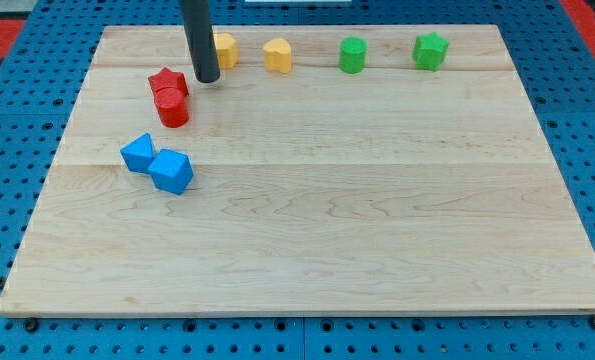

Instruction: Push the red circle to the top left of the board

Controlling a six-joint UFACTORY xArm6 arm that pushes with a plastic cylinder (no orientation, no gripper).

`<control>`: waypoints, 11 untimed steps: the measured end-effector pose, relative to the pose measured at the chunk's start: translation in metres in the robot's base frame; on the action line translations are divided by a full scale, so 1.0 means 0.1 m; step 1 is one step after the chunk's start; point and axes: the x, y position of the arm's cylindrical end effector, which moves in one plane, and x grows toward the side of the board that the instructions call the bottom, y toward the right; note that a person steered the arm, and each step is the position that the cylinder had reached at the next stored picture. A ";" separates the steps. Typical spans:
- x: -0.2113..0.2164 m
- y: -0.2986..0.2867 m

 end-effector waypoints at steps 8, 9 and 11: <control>0.20 -1.08; 0.14 -0.84; -0.29 -0.71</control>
